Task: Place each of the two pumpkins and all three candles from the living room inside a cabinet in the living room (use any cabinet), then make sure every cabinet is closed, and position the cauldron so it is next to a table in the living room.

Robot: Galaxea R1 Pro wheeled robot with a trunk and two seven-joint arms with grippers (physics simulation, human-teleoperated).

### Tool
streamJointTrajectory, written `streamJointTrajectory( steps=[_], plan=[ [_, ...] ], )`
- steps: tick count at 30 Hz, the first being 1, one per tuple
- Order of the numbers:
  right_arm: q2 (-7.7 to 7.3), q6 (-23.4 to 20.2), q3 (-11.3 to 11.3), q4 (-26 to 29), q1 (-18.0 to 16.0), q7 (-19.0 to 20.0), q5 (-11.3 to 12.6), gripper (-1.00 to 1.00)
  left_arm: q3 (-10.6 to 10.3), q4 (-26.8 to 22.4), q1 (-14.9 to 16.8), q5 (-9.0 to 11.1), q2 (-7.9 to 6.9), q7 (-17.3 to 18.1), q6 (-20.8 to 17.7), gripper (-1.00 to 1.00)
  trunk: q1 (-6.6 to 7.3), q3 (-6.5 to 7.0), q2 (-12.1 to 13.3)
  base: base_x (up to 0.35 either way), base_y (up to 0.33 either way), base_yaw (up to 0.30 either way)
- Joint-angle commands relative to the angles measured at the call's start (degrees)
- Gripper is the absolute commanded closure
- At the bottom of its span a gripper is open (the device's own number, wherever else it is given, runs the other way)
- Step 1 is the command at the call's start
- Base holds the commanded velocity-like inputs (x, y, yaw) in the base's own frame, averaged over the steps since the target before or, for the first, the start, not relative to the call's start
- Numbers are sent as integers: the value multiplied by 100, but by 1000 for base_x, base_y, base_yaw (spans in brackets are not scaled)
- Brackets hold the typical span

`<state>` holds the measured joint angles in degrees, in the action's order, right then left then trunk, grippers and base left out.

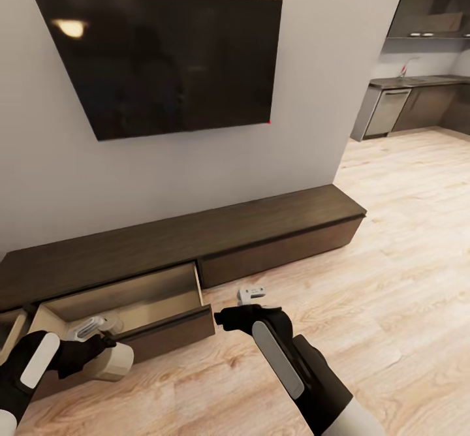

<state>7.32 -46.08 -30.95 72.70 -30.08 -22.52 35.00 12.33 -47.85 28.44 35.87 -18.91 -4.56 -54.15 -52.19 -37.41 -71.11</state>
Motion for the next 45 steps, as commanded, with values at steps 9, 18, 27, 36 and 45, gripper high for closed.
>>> streamJointTrajectory(
  steps=[9, 18, 27, 36, 45],
  plan=[
    [-2, 11, -351, 9, -6, -68, 60, -100, 6, -3, 3, 60, 2, -44, -26, 100, 198, 157, 359, 0, 0, 0],
    [-2, 11, -338, 16, -5, -69, 60, -100, 6, -5, 3, 60, 2, -41, -26, 100, 396, 318, 720, 0, 0, 1],
    [-2, 12, -359, 3, -6, -127, 51, -100, 7, -5, 3, 60, 2, -43, -26, 100, 594, 480, 1081, 0, 0, 228],
    [-6, 12, -342, -20, -4, -74, 56, -100, 15, -26, 1, 72, 12, -30, -24, 100, 637, 516, 1161, 0, 0, 152],
    [-16, -33, -298, 41, -6, -106, 55, -100, -100, -157, 3, 52, -1, -28, -19, 100, 637, 516, 1161, 101, -37, 5]
  ],
)
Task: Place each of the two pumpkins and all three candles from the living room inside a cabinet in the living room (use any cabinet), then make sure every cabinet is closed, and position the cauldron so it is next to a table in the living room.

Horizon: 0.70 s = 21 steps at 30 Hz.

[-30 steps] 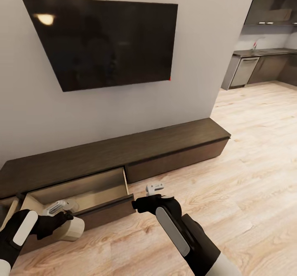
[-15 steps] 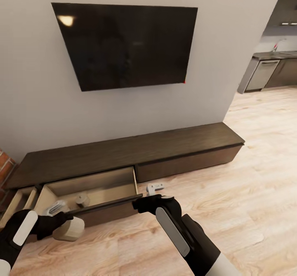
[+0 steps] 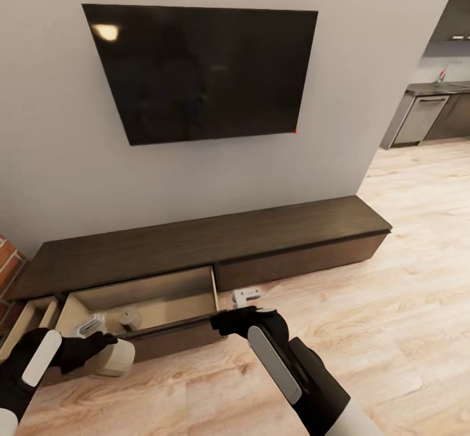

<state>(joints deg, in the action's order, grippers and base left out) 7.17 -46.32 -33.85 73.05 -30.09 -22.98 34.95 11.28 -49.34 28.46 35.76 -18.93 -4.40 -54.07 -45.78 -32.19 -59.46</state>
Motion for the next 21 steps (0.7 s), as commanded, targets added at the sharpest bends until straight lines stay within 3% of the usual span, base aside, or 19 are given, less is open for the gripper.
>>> streamJointTrajectory(
  steps=[1, 7, 21],
  plan=[
    [-4, -30, -4, 34, -5, -66, 67, -100, -8, -121, 2, 63, -8, -43, -40, 100, -3, -6, -3, 260, -100, 0],
    [-21, -491, 14, 393, -2, -75, 123, -100, -47, -940, 1, 62, -32, -43, -234, 100, -3, -6, -3, 301, -35, 0],
    [-27, -651, 19, 598, -1, -75, 135, -100, -57, -1086, 1, 54, 20, -44, -253, 100, -3, -6, -3, 303, -49, 0]
  ],
)
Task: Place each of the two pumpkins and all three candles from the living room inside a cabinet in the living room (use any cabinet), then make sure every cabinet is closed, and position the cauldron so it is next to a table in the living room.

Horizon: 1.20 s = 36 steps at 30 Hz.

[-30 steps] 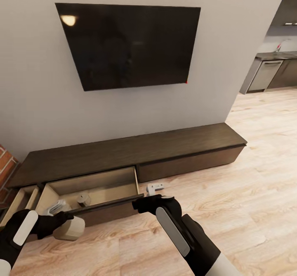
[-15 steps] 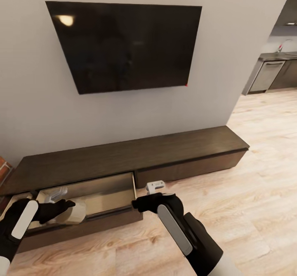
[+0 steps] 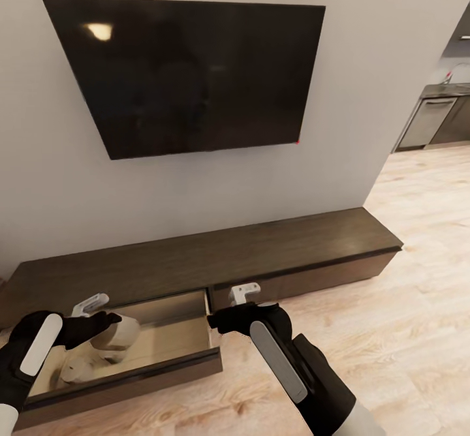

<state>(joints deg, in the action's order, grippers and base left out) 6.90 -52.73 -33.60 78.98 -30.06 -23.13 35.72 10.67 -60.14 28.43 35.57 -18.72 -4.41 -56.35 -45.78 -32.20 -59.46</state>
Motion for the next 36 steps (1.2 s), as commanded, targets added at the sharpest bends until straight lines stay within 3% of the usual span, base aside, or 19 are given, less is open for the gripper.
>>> streamJointTrajectory(
  steps=[1, 15, 27, 33, 36],
  plan=[
    [1, -10, -6, 4, -7, -60, 58, -100, 5, -7, 1, 73, 0, -44, -25, 100, -3, -5, -4, 249, -177, 0],
    [3, 8, -6, 4, -3, -56, 58, -100, 14, 7, -4, 64, 1, -50, -8, 100, -3, -5, -4, 166, -64, 0],
    [-1, 38, -3, 4, -4, -47, 58, -100, 22, 31, -10, 56, 8, -111, 20, 100, -47, -41, -84, 16, 0, 0],
    [3, 55, 2, 4, -3, -16, 61, -100, 10, 51, -8, 65, 34, -521, 33, 100, -179, -149, -324, 0, 0, 0],
    [4, 60, 3, 8, -4, -10, 64, -100, -3, 58, -7, 60, 138, -709, 47, 100, -245, -203, -445, 0, 0, 0]
  ],
)
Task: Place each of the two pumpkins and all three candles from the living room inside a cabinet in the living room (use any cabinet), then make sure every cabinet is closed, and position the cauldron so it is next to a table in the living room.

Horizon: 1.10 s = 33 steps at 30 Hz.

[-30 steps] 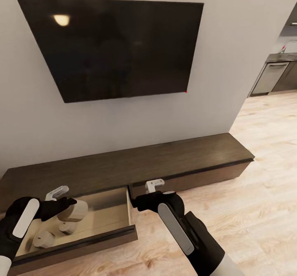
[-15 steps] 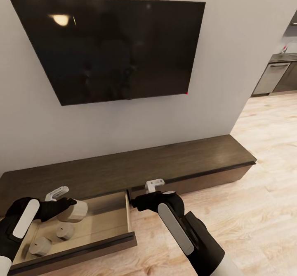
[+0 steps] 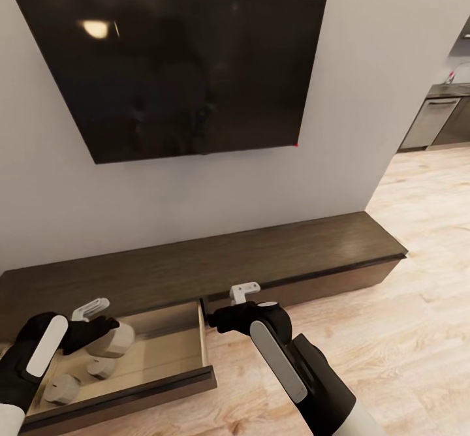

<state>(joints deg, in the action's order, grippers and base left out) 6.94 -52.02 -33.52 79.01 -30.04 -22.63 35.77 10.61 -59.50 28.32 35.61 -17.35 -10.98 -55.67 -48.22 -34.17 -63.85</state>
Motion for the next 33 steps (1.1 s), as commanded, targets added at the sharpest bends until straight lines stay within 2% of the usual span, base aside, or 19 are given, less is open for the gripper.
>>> streamJointTrajectory(
  steps=[1, 7, 13, 15, 17, 20, 28, 30, 33],
  plan=[
    [-2, -11, -5, 7, -7, -59, 58, -100, -2, -4, 4, 54, 40, -115, -19, 100, -23, -24, -45, 0, 0, 0],
    [-16, -10, -5, 9, -8, -65, 54, -100, -14, -3, 6, 65, 164, -535, -2, 100, -133, -113, -246, 0, 0, 0],
    [-13, 2, 18, -3, -8, -73, 31, -100, -20, -4, 5, 59, 267, -603, 159, 100, -133, -113, -246, 0, 0, 0],
    [-16, 5, 44, -8, -7, -75, 29, -100, -83, -4, 6, 50, 317, -627, 238, 100, -133, -113, -246, 0, 0, 0],
    [-17, 7, 207, -24, -6, -64, 39, -100, -189, -4, 5, 46, 344, -636, 312, 100, -133, -113, -246, 0, 0, 0],
    [-19, 3, 648, -6, -5, -53, 53, -100, -366, -7, 6, 49, 358, -657, 367, 100, -154, -131, -286, 0, 0, 0],
    [-29, 36, 1429, -8, -6, -41, 65, -100, -435, -5, 7, 52, 368, -686, 516, 100, -154, -131, -286, 0, 0, 0],
    [-32, 103, 1566, -8, -3, -7, 68, -100, -436, -6, 6, 52, 368, -686, 525, 100, -176, -149, -326, 0, 0, 0],
    [-34, 143, 1640, -8, -8, 151, 67, -100, -443, -7, 7, 52, 368, -689, 529, 100, -242, -203, -447, 0, 0, 0]
  ],
)
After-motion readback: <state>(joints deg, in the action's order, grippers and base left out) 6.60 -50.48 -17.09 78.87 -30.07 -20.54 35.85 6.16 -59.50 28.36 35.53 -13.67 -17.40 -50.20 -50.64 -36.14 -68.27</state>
